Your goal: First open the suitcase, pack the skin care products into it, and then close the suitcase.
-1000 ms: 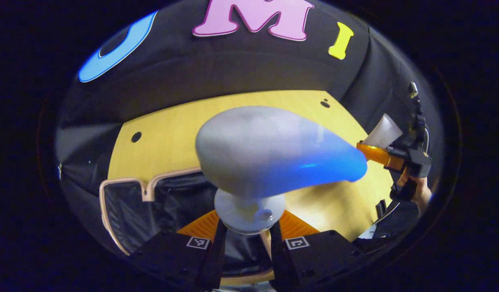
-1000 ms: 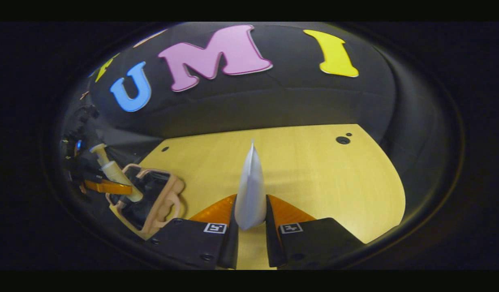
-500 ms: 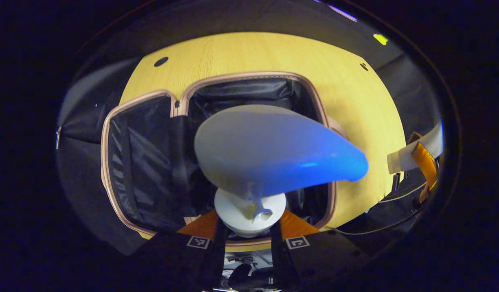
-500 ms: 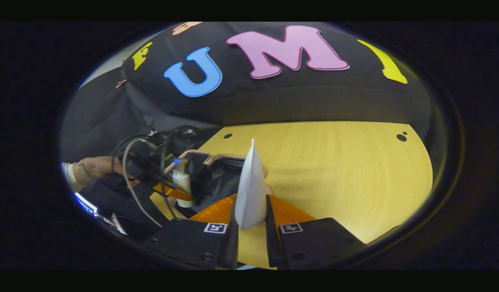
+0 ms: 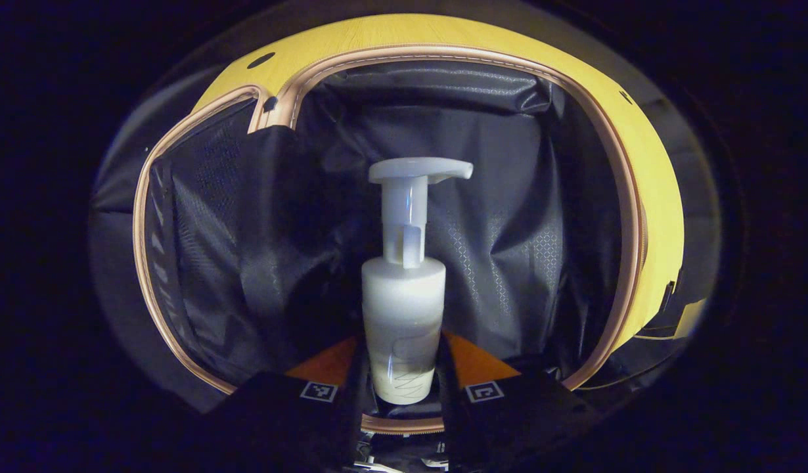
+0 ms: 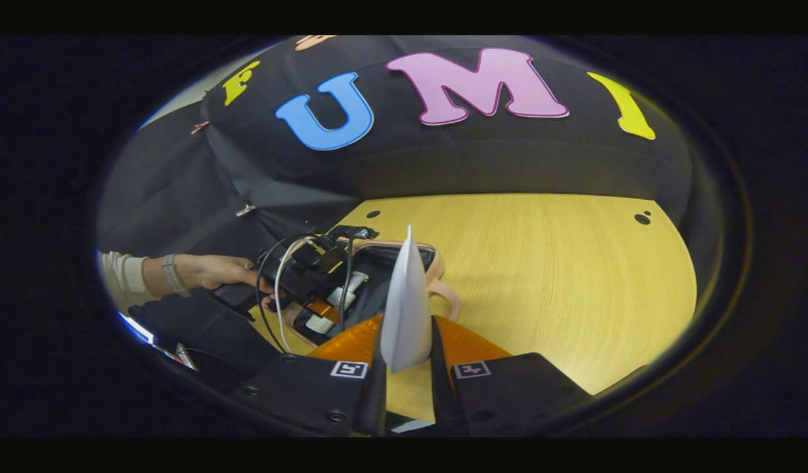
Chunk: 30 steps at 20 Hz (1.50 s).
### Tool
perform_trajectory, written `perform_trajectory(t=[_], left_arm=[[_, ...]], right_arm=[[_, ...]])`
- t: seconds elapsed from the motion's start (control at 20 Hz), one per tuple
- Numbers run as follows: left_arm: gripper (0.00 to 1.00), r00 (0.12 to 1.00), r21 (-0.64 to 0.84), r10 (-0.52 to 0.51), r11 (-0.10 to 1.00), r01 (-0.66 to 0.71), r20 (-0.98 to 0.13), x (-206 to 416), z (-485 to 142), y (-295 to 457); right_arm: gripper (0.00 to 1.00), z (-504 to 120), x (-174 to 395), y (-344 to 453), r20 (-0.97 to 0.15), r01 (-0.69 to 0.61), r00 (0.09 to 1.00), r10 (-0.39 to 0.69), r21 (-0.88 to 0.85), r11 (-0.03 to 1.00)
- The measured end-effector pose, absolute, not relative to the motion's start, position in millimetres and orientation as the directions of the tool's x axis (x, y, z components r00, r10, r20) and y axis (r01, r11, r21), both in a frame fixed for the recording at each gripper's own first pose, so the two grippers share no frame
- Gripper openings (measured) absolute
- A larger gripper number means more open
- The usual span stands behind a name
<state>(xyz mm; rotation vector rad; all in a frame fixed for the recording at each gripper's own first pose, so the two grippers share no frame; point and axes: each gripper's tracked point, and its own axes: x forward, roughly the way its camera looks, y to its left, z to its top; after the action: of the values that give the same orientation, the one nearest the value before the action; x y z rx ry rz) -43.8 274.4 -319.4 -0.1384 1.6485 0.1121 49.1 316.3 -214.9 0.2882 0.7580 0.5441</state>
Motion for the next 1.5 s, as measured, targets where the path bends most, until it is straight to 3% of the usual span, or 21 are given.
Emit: perform_trajectory(t=[0.15, 0.2, 0.25, 0.35, 0.45, 0.6, 0.65, 0.7, 0.75, 0.8, 0.85, 0.95, 1.0, 1.15, 1.3, 1.45, 1.5], left_arm=[[0.61, -0.013, -0.052, -0.054, 0.989, -0.138, -0.998, -37.0, -312.2, 271.2], [0.6, 0.023, -0.079, -0.076, 0.987, -0.139, -0.997, -37.5, -301.9, 265.2], [0.8, 0.067, -0.079, -0.071, 0.988, -0.131, -0.995, -34.8, -291.8, 266.1], [0.97, 0.205, -0.061, -0.041, 0.994, -0.091, -0.978, -29.5, -268.5, 279.6], [0.96, 0.348, -0.076, -0.048, 0.995, -0.068, -0.936, -25.9, -234.2, 289.5], [0.95, 0.464, -0.129, -0.053, 0.983, -0.133, -0.884, -42.4, -193.3, 319.2], [0.95, 0.486, -0.144, -0.046, 0.975, -0.168, -0.873, -49.7, -183.5, 332.9], [0.95, 0.5, -0.146, -0.025, 0.968, -0.205, -0.866, -59.4, -179.0, 350.2], [0.97, 0.506, -0.136, 0.012, 0.957, -0.254, -0.863, -71.2, -176.2, 369.3], [0.98, 0.501, -0.137, 0.035, 0.944, -0.301, -0.865, -87.9, -176.7, 384.9], [0.96, 0.494, -0.147, 0.046, 0.927, -0.344, -0.868, -104.8, -177.9, 397.2], [0.96, 0.482, -0.174, 0.06, 0.888, -0.426, -0.874, -135.1, -183.3, 416.2], [0.96, 0.476, -0.18, 0.073, 0.867, -0.465, -0.876, -148.6, -188.7, 422.4], [0.96, 0.46, -0.192, 0.109, 0.807, -0.559, -0.881, -185.5, -185.6, 444.2], [0.96, 0.458, -0.199, 0.134, 0.769, -0.607, -0.879, -208.8, -177.4, 467.7], [0.96, 0.455, -0.199, 0.146, 0.754, -0.626, -0.878, -210.3, -176.1, 477.5], [0.96, 0.456, -0.198, 0.148, 0.755, -0.625, -0.877, -207.6, -176.8, 476.2]], right_arm=[[0.32, -219.8, 43.4, 332.3, -0.586, -0.367, 0.57, 0.575, 0.445, 0.817], [0.39, -220.9, 41.1, 341.1, -0.591, -0.37, 0.554, 0.587, 0.456, 0.809], [0.39, -223.3, 38.9, 350.5, -0.596, -0.373, 0.535, 0.599, 0.469, 0.8], [0.39, -226.8, 35.9, 374.8, -0.601, -0.389, 0.49, 0.631, 0.497, 0.776], [0.26, -234.6, 34.5, 403.9, -0.602, -0.401, 0.432, 0.671, 0.539, 0.741], [0.32, -263.7, 40.1, 448.6, -0.639, -0.327, 0.303, 0.707, 0.627, 0.707], [0.26, -276.0, 41.6, 460.5, -0.658, -0.294, 0.258, 0.707, 0.643, 0.707], [0.26, -289.7, 45.9, 468.7, -0.68, -0.256, 0.225, 0.698, 0.65, 0.715], [0.33, -302.4, 48.1, 476.4, -0.702, -0.228, 0.185, 0.688, 0.65, 0.725], [0.25, -313.8, 53.6, 486.5, -0.717, -0.198, 0.167, 0.676, 0.648, 0.736], [0.33, -325.9, 54.9, 493.8, -0.738, -0.165, 0.143, 0.659, 0.639, 0.751], [0.33, -351.3, 52.5, 499.8, -0.791, -0.127, 0.099, 0.604, 0.592, 0.796], [0.25, -355.9, 50.7, 499.2, -0.806, -0.103, 0.072, 0.587, 0.58, 0.808], [0.31, -367.8, 60.7, 507.2, -0.833, 0.02, 0.068, 0.548, 0.551, 0.834], [0.35, -377.6, 60.2, 500.1, -0.857, 0.104, 0.039, 0.515, 0.516, 0.85], [0.36, -379.3, 53.0, 503.8, -0.872, 0.105, -0.031, 0.489, 0.483, 0.869], [0.44, -378.6, 46.8, 502.9, -0.871, 0.106, -0.063, 0.487, 0.479, 0.871]])
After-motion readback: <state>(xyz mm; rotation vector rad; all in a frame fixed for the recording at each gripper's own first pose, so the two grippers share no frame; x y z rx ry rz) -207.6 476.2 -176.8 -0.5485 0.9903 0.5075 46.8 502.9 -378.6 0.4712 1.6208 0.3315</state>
